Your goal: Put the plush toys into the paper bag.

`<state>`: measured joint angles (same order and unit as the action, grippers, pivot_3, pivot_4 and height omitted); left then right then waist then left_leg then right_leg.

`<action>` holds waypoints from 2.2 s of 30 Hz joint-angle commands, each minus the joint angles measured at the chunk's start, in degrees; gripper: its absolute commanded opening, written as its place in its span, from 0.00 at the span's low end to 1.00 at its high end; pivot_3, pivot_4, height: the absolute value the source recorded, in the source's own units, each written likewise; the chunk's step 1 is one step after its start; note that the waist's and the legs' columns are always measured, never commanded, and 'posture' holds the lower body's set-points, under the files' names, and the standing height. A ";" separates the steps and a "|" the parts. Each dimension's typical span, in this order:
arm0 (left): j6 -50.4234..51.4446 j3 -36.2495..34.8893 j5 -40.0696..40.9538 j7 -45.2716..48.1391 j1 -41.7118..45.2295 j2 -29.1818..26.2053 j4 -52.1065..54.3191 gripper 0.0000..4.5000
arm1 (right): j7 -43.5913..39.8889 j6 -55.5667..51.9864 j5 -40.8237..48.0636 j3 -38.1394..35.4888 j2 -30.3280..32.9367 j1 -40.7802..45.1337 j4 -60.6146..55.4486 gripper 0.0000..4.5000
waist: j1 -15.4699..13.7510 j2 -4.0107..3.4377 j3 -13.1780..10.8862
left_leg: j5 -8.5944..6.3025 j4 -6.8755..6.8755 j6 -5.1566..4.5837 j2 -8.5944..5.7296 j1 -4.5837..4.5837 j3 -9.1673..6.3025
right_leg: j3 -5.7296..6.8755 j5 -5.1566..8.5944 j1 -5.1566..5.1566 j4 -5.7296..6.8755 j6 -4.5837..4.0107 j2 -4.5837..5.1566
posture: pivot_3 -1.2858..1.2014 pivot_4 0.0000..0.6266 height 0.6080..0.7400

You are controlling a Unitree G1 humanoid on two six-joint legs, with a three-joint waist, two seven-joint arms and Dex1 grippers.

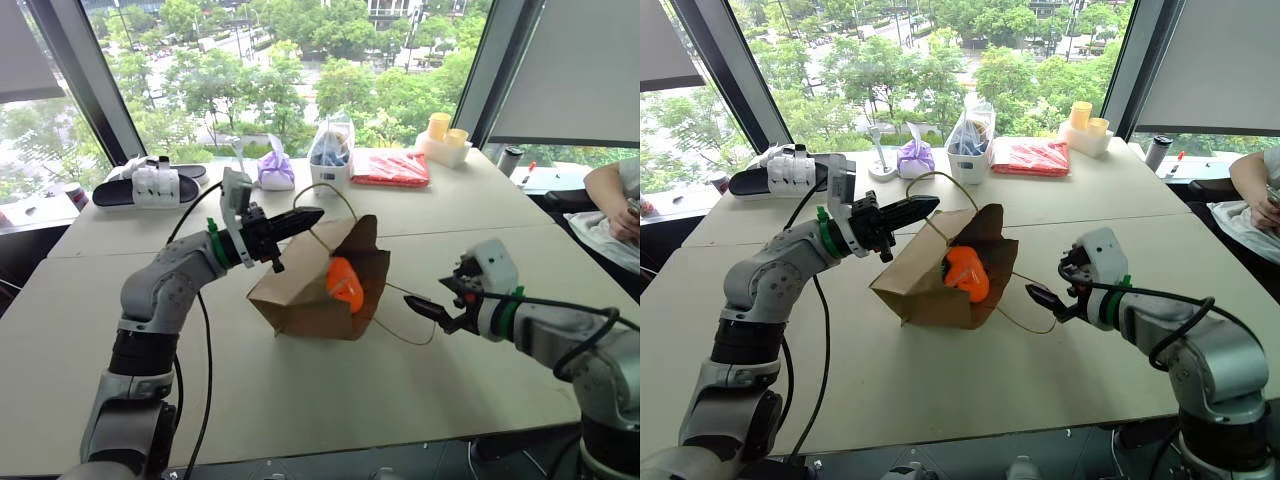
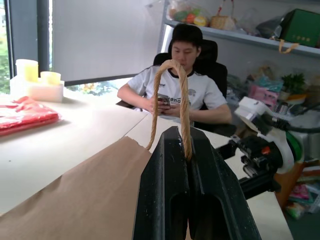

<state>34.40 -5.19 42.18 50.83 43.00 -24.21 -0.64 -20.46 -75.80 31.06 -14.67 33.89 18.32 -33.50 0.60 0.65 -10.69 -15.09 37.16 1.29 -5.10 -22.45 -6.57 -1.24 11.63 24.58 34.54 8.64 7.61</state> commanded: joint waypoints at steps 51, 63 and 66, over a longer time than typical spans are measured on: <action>3.42 -0.98 1.07 -6.00 -8.56 -0.12 8.54 0.00 | 5.25 -11.18 8.40 -9.05 -13.03 37.09 21.94 0.01 | 0.46 -0.05 0.03 | -0.03 -0.11 -0.03 0.01 0.05 -0.02 | -0.02 0.00 0.16 0.23 0.00 0.03 | 0.52 0.24 1.00; 8.40 -5.44 5.07 -8.69 -4.84 -1.38 5.08 0.17 | 5.71 -10.13 10.80 -11.18 -14.79 39.00 22.24 0.18 | 0.36 -0.05 0.00 | 0.10 0.06 0.16 -0.01 -0.45 -0.03 | -0.07 -0.01 0.76 0.58 -0.02 0.03 | 0.52 0.24 1.00; 9.65 -6.43 6.52 -9.06 -3.93 -1.69 5.55 0.48 | 5.71 -10.33 11.75 -12.20 -14.00 40.12 21.82 0.51 | 0.40 -0.05 0.00 | 0.09 0.05 0.15 0.00 -0.45 -0.04 | -0.08 -0.01 0.76 0.58 -0.02 0.04 | 0.52 0.24 1.00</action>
<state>43.66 -9.77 47.02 42.09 37.51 -25.19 3.39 -14.23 -86.31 41.30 -25.33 19.12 56.15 -9.33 1.00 0.60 -10.68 -14.99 37.20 1.44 -5.11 -22.89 -6.61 -1.31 11.62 25.35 35.11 8.62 7.64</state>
